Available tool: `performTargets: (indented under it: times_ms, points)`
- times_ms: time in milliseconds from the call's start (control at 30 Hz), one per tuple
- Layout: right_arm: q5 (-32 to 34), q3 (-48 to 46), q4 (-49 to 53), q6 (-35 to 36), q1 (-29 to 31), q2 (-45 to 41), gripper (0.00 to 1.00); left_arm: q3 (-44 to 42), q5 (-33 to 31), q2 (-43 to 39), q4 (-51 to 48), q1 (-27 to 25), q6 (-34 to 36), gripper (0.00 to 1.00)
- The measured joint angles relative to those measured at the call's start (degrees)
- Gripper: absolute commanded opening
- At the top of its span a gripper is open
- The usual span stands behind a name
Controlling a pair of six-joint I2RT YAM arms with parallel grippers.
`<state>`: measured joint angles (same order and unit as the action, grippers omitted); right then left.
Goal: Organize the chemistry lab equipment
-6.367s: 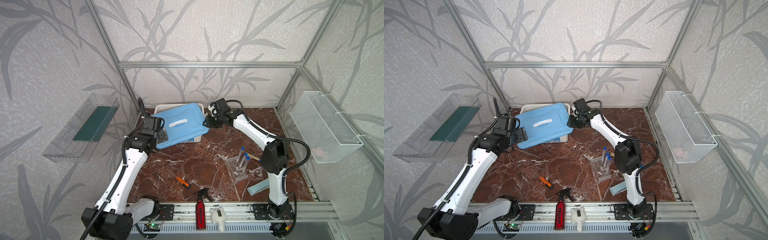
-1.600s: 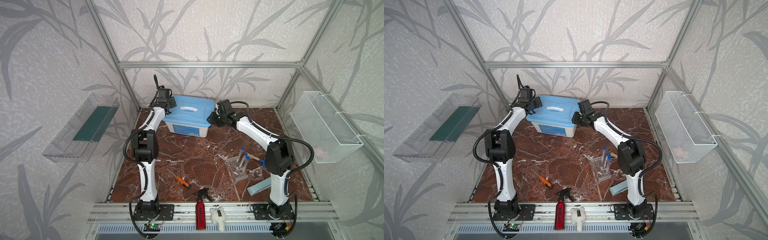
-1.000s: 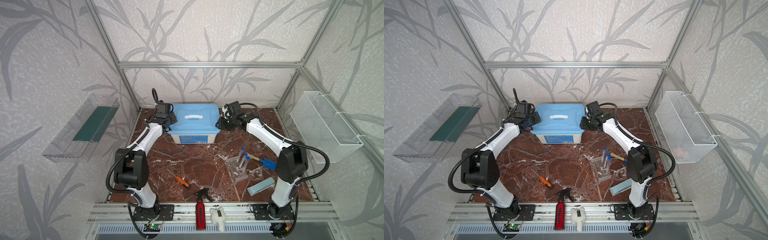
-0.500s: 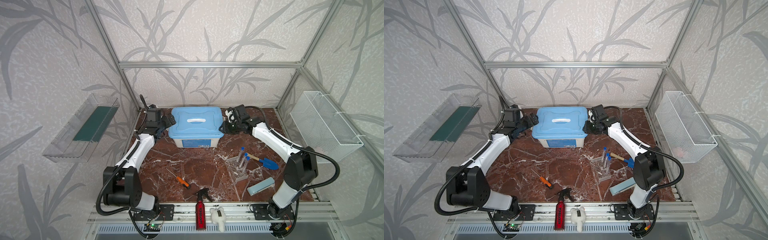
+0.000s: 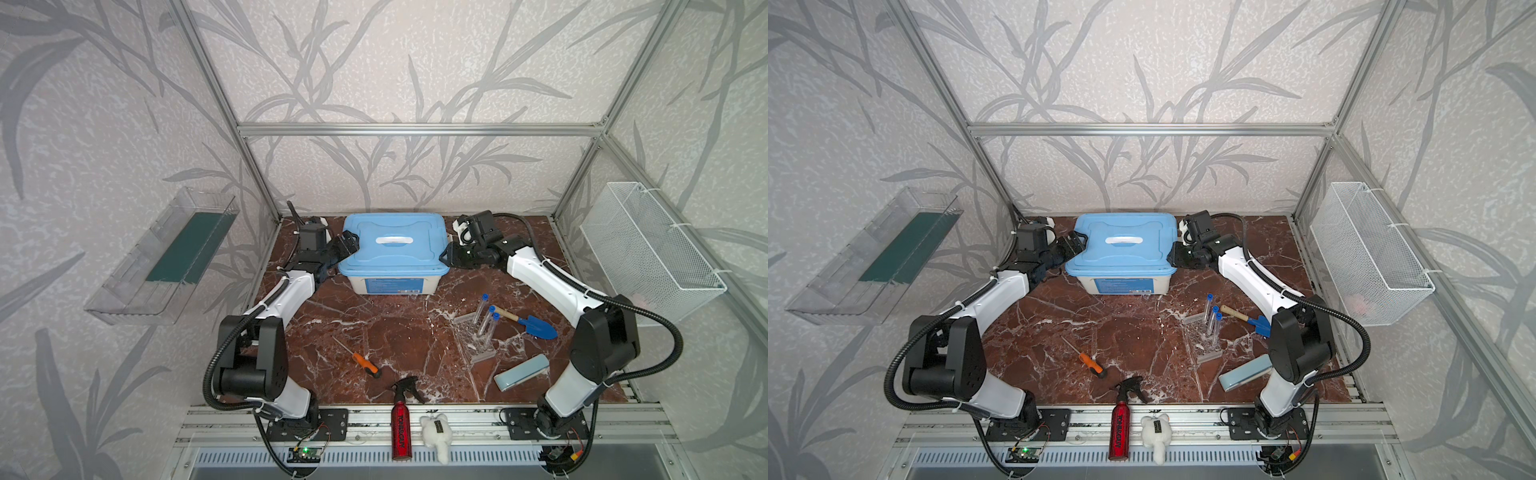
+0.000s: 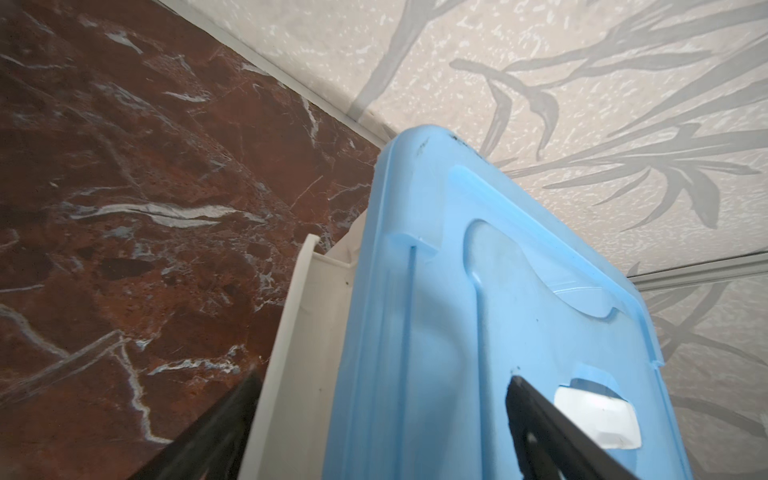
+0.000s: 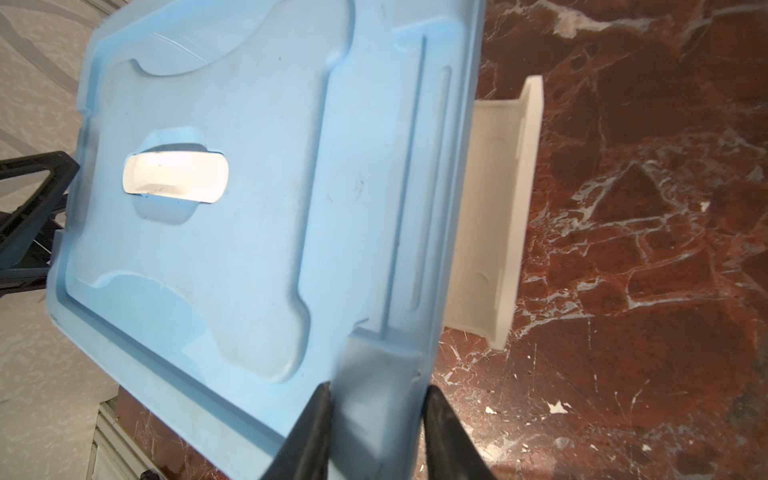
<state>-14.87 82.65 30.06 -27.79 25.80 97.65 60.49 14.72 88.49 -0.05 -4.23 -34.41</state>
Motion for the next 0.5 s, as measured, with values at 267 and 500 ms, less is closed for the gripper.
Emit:
performTargets:
  times_ms: [267, 500]
  points:
    - [1.18, 0.11, 0.37, 0.13, 0.24, -0.22, 0.36, 9.62, -16.41, 2.25, -14.21, -6.88, 10.78, 0.79]
    - [1.79, 0.85, 1.73, 0.42, 0.44, -0.22, 0.37, 11.65, -22.21, 3.15, -16.65, -9.92, 14.47, 0.78]
